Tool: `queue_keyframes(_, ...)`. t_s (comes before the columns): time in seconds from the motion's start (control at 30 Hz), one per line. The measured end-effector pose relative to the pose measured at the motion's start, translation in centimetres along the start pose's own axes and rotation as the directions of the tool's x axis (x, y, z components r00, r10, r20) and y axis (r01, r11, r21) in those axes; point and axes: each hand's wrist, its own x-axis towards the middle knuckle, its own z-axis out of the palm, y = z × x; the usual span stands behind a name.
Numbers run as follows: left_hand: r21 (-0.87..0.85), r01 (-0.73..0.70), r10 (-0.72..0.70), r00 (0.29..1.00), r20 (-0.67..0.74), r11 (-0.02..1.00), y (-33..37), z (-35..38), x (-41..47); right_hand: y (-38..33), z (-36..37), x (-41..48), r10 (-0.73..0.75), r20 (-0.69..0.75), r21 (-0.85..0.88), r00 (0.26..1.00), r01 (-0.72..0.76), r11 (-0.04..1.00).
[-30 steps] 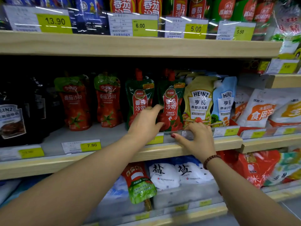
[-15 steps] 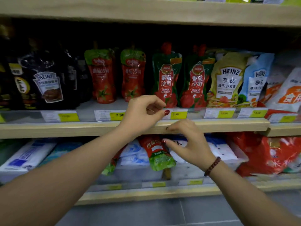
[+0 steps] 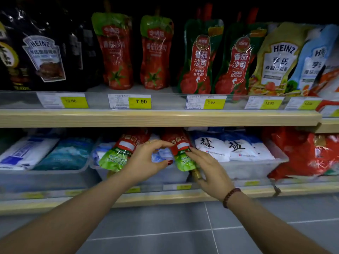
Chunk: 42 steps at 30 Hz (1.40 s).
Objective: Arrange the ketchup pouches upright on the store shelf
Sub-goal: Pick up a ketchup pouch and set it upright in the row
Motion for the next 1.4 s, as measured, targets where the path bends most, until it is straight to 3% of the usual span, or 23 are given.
queue_keyframes(0.3, -0.17, 0.002, 0.001, 1.0, 0.013, 0.985, 0.0, -0.3, 0.0, -2.1, -2.1, 1.3, -0.267, -0.201, -0.236, 0.943, 0.218, 0.947)
queue_keyframes(0.43, -0.218, -0.016, 0.034, 0.996, 0.079, 0.976, 0.6, -1.9, 0.1, -3.6, -4.8, 2.5, -0.283, -0.323, -0.248, 0.903, 0.208, 0.946)
queue_keyframes(0.53, -0.234, -0.025, 0.055, 0.991, 0.121, 0.972, 1.3, -2.6, 0.5, -4.8, -7.3, 3.9, -0.262, -0.329, -0.238, 0.907, 0.189, 0.953)
queue_keyframes(0.77, -0.317, 0.002, 0.058, 0.982, 0.179, 0.948, 3.3, -2.8, 1.2, -7.2, -11.9, 6.7, -0.101, -0.257, -0.099, 0.961, 0.078, 0.992)
queue_keyframes(1.0, -0.497, 0.159, -0.016, 0.96, 0.279, 0.853, 5.4, -4.0, 2.0, -9.7, -15.3, 9.2, 0.114, -0.16, 0.363, 0.981, -0.049, 0.931)
queue_keyframes(1.4, -0.596, 0.183, -0.071, 0.976, 0.206, 0.782, 8.9, -9.6, 4.6, -12.0, -18.7, 15.8, 0.214, -0.05, 0.5, 0.975, -0.161, 0.851)
